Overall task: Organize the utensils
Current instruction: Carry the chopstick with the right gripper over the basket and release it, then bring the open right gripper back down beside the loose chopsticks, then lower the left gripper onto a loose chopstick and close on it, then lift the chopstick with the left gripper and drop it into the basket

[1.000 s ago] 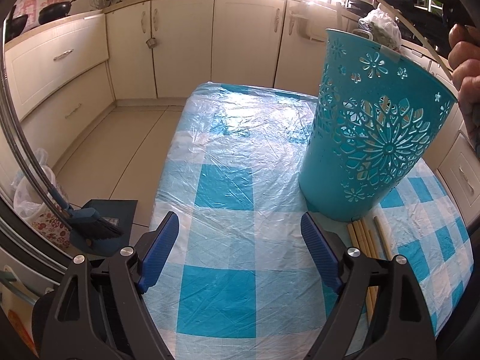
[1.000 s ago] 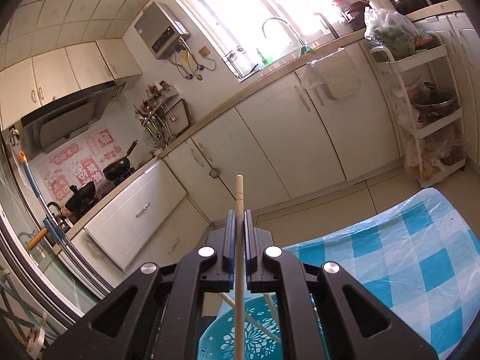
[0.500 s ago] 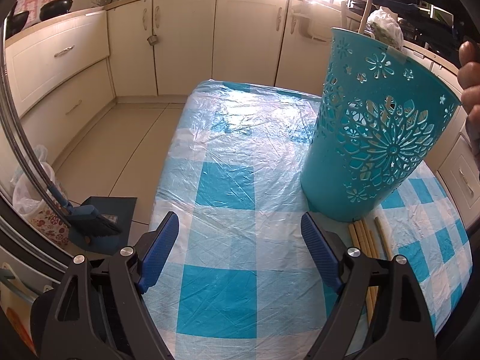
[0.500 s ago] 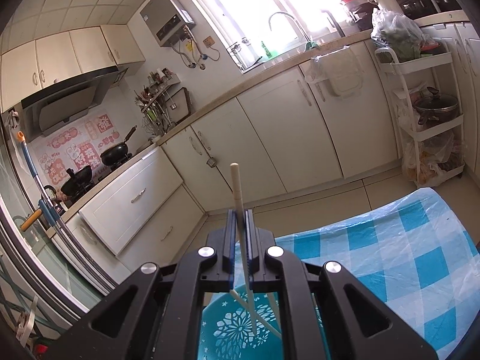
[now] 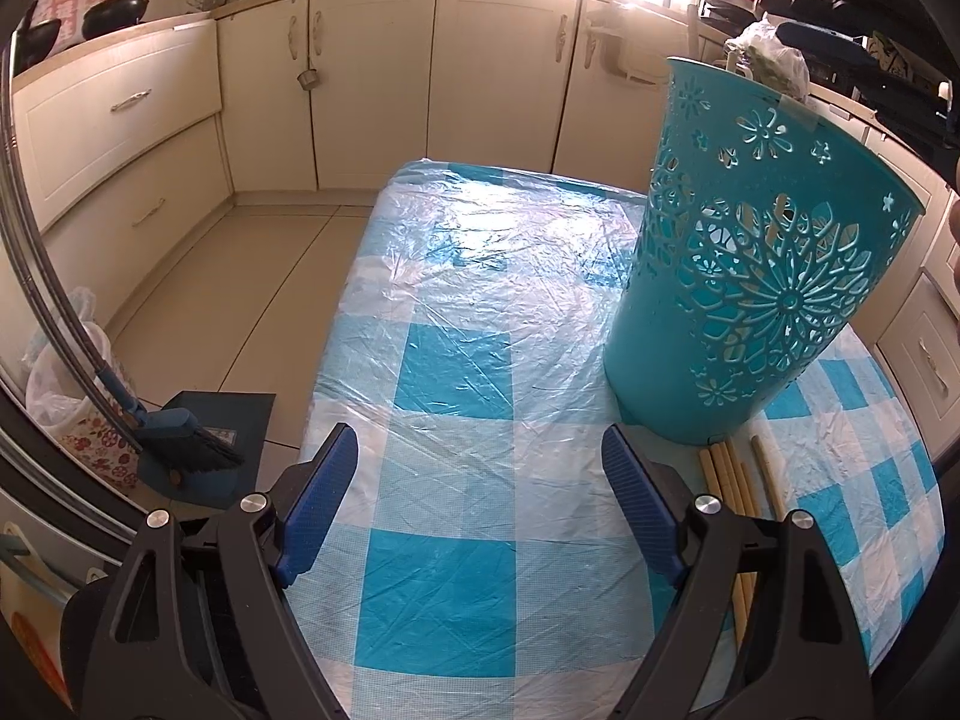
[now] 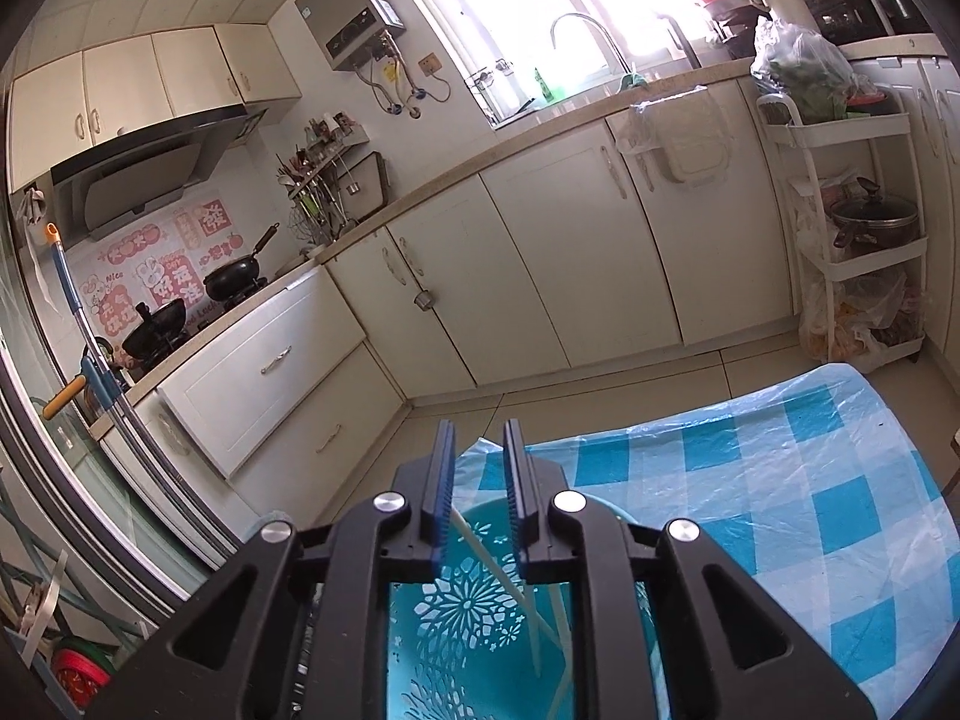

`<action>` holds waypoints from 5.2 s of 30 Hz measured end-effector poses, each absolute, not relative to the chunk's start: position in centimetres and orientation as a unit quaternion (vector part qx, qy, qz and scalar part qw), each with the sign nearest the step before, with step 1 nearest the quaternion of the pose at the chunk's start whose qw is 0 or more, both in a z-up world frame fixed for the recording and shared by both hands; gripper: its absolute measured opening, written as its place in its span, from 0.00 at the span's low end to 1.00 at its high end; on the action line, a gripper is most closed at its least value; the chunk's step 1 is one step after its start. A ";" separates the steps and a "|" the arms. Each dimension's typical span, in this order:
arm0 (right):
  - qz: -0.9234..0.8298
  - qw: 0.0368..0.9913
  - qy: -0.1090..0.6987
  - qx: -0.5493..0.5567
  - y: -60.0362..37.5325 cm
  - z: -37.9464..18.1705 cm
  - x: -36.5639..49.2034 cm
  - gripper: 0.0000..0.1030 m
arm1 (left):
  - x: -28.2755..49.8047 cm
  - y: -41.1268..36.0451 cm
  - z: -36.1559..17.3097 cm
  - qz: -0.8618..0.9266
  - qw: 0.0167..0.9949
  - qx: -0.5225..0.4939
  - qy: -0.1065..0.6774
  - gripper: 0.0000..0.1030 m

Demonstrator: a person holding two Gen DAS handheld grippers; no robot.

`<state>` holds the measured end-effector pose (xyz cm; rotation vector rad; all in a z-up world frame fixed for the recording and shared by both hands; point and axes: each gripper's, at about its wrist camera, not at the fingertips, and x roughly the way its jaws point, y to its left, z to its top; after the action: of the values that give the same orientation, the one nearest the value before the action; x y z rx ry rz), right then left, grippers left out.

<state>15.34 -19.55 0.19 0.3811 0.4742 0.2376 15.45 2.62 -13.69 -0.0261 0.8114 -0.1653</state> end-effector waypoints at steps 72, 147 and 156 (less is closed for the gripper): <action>0.032 0.892 0.450 0.026 -20.2 -14.2 5.3 0.12 | 15.3 2.1 -14.0 -0.080 0.914 0.001 0.398 0.82; 0.072 0.889 0.451 0.024 -21.4 -14.6 6.5 0.09 | 14.6 -3.8 -14.2 -0.183 0.843 0.013 0.506 0.05; 0.070 0.890 0.451 0.020 -21.5 -14.6 6.5 0.09 | 12.0 -0.4 -7.8 -0.225 0.867 -0.062 0.441 0.05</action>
<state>6.50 -21.51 -14.60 0.0421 0.9360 0.1463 11.99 -0.43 -7.82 -0.1289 0.9233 -0.4717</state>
